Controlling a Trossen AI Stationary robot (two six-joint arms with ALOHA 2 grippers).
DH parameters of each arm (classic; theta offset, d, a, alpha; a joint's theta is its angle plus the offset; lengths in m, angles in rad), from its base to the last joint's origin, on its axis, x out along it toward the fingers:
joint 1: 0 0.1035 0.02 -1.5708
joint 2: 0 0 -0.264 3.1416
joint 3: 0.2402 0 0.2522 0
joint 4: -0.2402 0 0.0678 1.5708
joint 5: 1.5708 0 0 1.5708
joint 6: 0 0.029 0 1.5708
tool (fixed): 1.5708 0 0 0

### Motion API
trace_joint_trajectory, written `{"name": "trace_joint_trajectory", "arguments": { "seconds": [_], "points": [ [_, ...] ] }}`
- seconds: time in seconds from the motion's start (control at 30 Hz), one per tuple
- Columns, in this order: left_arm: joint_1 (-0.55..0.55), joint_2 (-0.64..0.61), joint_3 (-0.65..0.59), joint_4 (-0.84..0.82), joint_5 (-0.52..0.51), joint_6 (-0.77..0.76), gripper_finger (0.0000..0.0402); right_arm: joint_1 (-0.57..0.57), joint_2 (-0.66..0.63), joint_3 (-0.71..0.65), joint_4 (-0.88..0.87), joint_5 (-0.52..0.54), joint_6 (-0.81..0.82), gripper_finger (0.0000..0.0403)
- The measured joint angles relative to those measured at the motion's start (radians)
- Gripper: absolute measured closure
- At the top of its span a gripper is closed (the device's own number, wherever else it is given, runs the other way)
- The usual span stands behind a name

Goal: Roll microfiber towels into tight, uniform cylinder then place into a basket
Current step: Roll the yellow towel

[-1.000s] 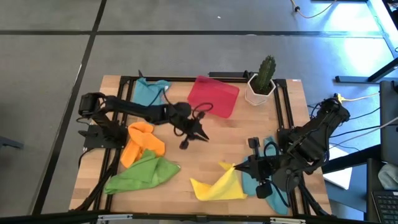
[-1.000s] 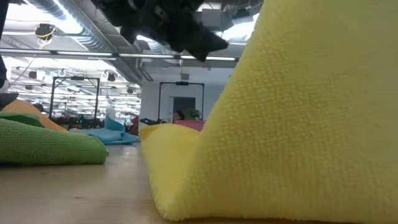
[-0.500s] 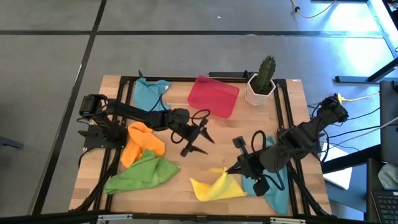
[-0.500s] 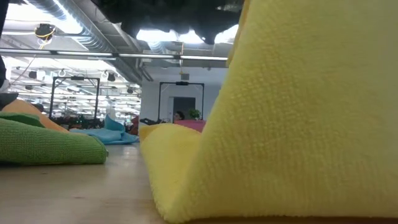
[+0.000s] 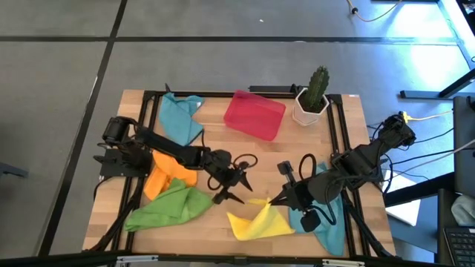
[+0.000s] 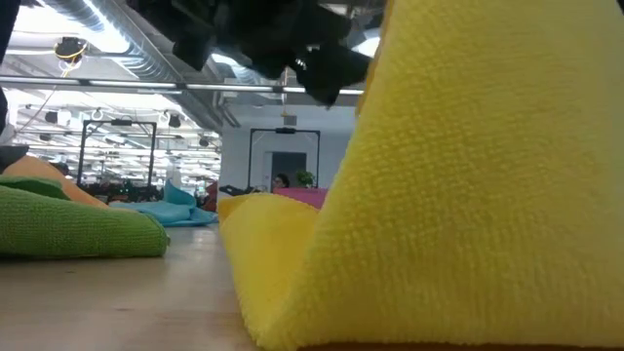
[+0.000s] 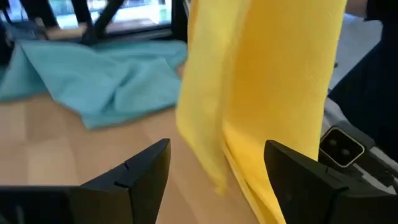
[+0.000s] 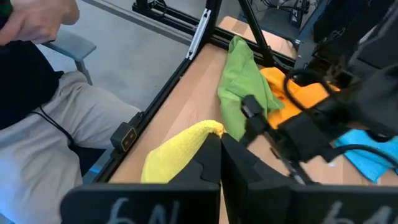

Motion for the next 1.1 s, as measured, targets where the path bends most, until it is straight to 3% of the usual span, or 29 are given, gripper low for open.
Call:
{"name": "trace_joint_trajectory", "arguments": {
  "seconds": [0.1, 0.3, 0.63, 0.8, 1.0, 1.1],
  "points": [
    [-0.025, 0.003, 0.0, 0.002, -0.025, -0.033, 0.0152, 0.0, 0.0, 0.0, -0.007, 0.004, 0.001, 0.0403],
    [-0.07, 0.014, 0.0, 0.014, -0.259, -0.035, 0.0152, 0.0, 0.0, 0.0, -0.007, 0.006, 0.001, 0.0403],
    [-0.07, 0.105, 0.0, 0.053, -0.276, -0.063, 0.0164, 0.0, 0.0, 0.0, -0.01, 0.008, 0.002, 0.0402],
    [-0.076, 0.105, 0.0, 0.078, -0.286, -0.063, 0.0223, 0.0, 0.0, 0.0, -0.015, 0.008, 0.003, 0.0402],
    [-0.078, 0.079, -0.001, 0.06, -0.282, -0.055, 0.034, 0.0, 0.0, 0.0, -0.03, 0.01, 0.004, 0.0402],
    [-0.063, 0.016, 0.0, 0.001, -0.287, -0.053, 0.0391, 0.001, -0.003, 0.0, -0.066, 0.066, 0.005, 0.0402]
  ]
}}
